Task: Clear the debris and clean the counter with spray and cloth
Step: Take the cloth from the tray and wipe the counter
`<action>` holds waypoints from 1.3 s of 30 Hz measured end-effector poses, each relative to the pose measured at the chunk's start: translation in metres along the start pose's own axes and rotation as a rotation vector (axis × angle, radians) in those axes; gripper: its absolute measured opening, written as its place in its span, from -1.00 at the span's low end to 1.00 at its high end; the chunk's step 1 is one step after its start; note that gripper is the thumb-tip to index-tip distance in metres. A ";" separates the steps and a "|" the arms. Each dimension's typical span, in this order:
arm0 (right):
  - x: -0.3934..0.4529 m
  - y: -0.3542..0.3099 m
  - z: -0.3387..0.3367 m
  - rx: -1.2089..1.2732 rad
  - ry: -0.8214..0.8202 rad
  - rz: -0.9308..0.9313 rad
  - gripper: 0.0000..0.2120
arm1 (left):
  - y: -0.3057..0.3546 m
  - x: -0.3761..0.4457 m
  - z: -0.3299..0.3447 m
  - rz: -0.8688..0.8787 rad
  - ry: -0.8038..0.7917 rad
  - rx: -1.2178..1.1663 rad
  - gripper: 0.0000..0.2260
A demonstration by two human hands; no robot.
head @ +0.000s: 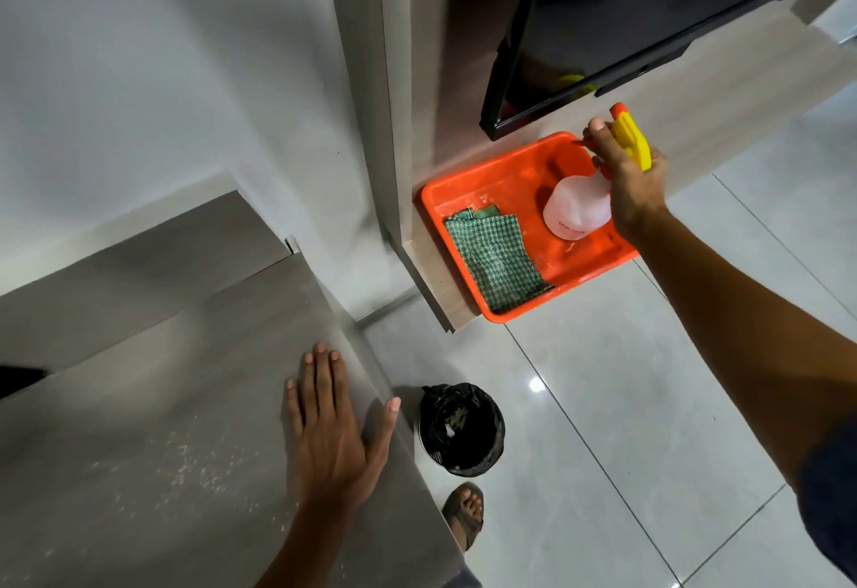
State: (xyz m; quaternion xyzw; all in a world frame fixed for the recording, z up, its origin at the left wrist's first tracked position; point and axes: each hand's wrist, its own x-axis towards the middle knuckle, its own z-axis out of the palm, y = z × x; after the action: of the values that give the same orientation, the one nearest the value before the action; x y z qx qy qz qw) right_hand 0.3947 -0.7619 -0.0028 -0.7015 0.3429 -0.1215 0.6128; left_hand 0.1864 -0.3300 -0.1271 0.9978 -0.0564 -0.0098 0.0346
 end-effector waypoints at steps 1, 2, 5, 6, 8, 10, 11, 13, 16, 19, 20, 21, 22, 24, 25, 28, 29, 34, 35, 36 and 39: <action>-0.001 0.000 0.000 -0.004 0.008 -0.012 -0.40 | 0.000 0.000 0.000 -0.003 -0.002 -0.001 -0.08; -0.004 0.000 0.000 -0.016 0.021 -0.014 -0.50 | 0.000 0.001 0.000 -0.004 -0.005 -0.001 -0.08; -0.010 0.001 0.001 -0.048 0.069 -0.007 -0.54 | 0.000 0.002 -0.002 0.003 -0.019 0.012 -0.08; -0.013 0.005 0.001 -0.057 0.077 -0.016 -0.51 | 0.000 0.002 -0.004 0.001 -0.028 0.014 -0.08; -0.022 0.016 0.002 -0.041 0.100 -0.009 -0.32 | 0.002 0.002 -0.007 -0.009 -0.053 0.013 -0.08; -0.039 0.030 0.001 0.010 0.162 0.018 -0.21 | 0.004 0.002 -0.012 -0.018 -0.080 0.013 -0.09; -0.049 0.038 0.003 0.036 0.207 0.038 -0.23 | 0.005 0.002 -0.013 -0.022 -0.088 0.010 -0.10; -0.072 0.048 0.008 0.042 0.295 0.102 -0.35 | 0.005 0.002 -0.016 -0.027 -0.093 0.003 -0.11; -0.097 0.060 0.023 -0.012 0.173 0.126 -0.53 | 0.006 0.002 -0.018 -0.030 -0.094 -0.011 -0.10; -0.101 0.062 0.037 -0.317 -0.298 0.011 -0.53 | 0.006 0.001 -0.018 -0.030 -0.086 -0.018 -0.10; -0.099 0.061 0.041 -0.462 -0.433 -0.050 -0.47 | 0.005 0.001 -0.018 -0.028 -0.085 -0.022 -0.10; -0.096 0.060 0.047 -0.596 -0.533 -0.099 -0.40 | 0.005 0.001 -0.018 -0.024 -0.083 -0.022 -0.09; -0.093 0.061 0.053 -0.730 -0.603 -0.134 -0.36 | 0.004 0.001 -0.018 -0.021 -0.085 -0.015 -0.09; -0.087 0.065 0.068 -0.996 -0.665 -0.226 -0.32 | 0.003 0.001 -0.017 -0.023 -0.087 -0.007 -0.09; -0.085 0.069 0.073 -1.095 -0.669 -0.270 -0.32 | 0.003 0.001 -0.016 -0.024 -0.085 -0.006 -0.09; -0.081 0.074 0.081 -1.208 -0.674 -0.292 -0.32 | 0.003 0.001 -0.015 -0.023 -0.074 -0.013 -0.08; -0.080 0.076 0.081 -1.230 -0.681 -0.298 -0.31 | 0.003 0.001 -0.014 -0.023 -0.072 -0.015 -0.08; -0.078 0.082 0.079 -1.298 -0.663 -0.379 -0.27 | 0.003 0.002 -0.013 -0.027 -0.070 -0.014 -0.07; -0.078 0.083 0.078 -1.310 -0.665 -0.387 -0.27 | 0.002 0.001 -0.012 -0.026 -0.062 -0.017 -0.07; -0.079 0.084 0.078 -1.323 -0.668 -0.392 -0.27 | 0.002 0.001 -0.011 -0.026 -0.054 -0.017 -0.07; -0.078 0.085 0.079 -1.334 -0.679 -0.379 -0.30 | 0.002 0.002 -0.008 -0.028 -0.047 -0.016 -0.07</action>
State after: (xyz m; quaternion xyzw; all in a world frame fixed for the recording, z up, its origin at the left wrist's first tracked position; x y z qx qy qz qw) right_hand 0.3553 -0.6524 -0.0809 -0.9679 0.0109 0.2300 0.1007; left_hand 0.1879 -0.3312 -0.1191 0.9976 -0.0432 -0.0344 0.0409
